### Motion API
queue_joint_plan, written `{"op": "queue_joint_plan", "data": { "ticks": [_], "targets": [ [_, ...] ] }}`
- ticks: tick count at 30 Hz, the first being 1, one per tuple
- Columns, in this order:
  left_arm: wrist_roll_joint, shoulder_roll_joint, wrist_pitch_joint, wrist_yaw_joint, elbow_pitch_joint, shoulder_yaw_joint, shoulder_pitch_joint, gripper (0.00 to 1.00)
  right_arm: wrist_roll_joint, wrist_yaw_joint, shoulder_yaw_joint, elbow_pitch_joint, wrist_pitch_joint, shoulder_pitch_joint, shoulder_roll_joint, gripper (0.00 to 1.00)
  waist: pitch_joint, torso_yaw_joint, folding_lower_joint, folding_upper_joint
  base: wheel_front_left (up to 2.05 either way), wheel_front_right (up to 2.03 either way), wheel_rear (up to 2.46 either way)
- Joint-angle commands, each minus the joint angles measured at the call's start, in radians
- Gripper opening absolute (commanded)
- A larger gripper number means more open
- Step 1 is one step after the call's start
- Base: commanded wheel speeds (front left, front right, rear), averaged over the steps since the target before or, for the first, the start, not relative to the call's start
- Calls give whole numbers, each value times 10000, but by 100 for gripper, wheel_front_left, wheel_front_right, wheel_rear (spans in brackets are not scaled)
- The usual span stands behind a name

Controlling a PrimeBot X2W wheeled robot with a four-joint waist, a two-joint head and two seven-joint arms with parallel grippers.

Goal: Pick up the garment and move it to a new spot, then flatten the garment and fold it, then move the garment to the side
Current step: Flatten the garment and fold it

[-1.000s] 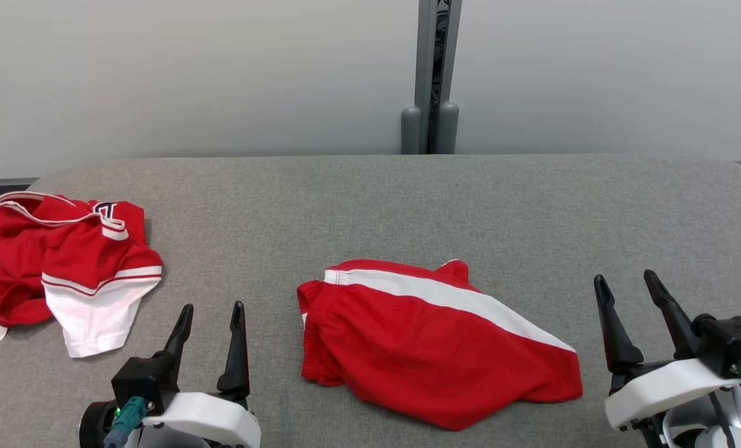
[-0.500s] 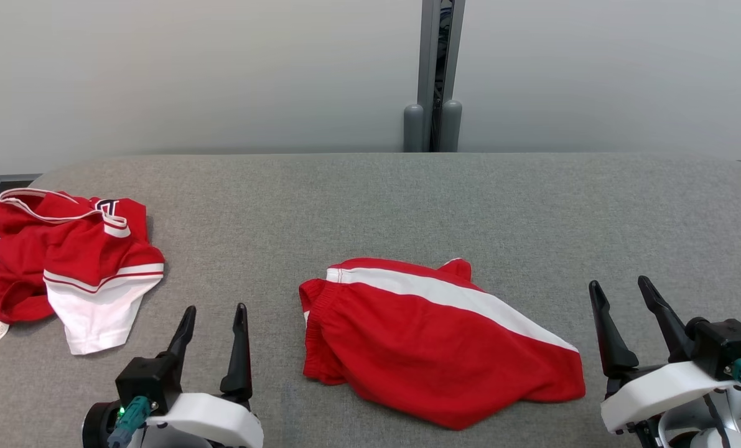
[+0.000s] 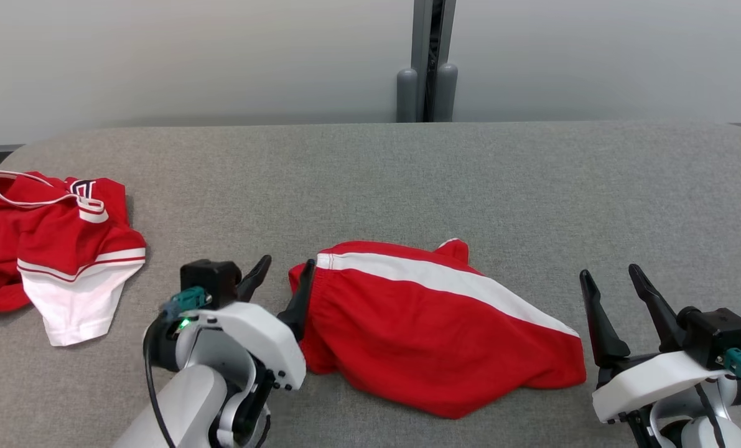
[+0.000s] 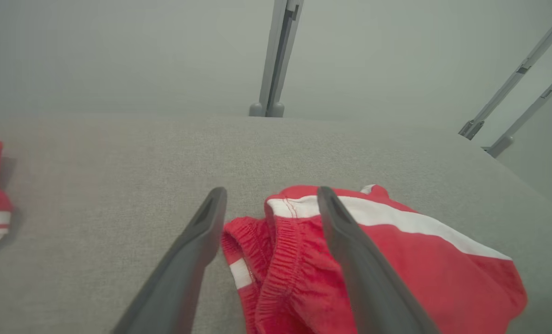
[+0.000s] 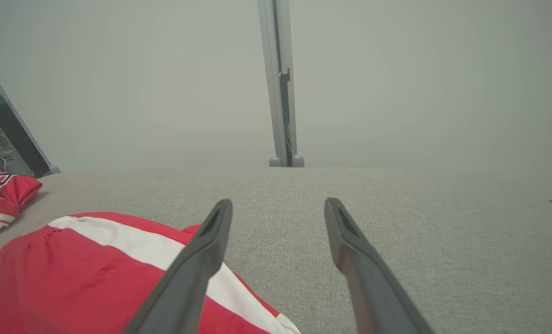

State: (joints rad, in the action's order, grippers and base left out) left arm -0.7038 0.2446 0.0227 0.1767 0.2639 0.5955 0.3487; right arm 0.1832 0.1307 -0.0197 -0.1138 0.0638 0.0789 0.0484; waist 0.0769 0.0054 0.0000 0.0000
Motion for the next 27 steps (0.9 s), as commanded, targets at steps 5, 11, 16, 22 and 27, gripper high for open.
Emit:
{"op": "queue_joint_plan", "data": {
  "ticks": [5,11,16,22,27],
  "targets": [
    [-917,-410,1287,-505,690,22,828,100,-41,1,-84,-76,124,230,43,100,404,-187,0,0,0,0,0],
    [-1092,-454,2477,-566,1581,203,1792,100,-38,1,-242,-195,234,448,42,100,799,-453,0,0,0,0,0],
    [-900,-281,3073,-390,2036,329,2389,100,12,1,-305,-299,356,575,41,100,1071,-635,0,0,0,0,0],
    [-908,-236,3603,-254,2031,471,2601,100,15,1,-242,-458,518,623,42,100,1261,-687,0,0,0,0,0],
    [-927,-134,3930,-83,1598,554,2559,100,26,0,-221,-543,595,698,42,100,1343,-622,0,0,0,0,0]
  ]
}}
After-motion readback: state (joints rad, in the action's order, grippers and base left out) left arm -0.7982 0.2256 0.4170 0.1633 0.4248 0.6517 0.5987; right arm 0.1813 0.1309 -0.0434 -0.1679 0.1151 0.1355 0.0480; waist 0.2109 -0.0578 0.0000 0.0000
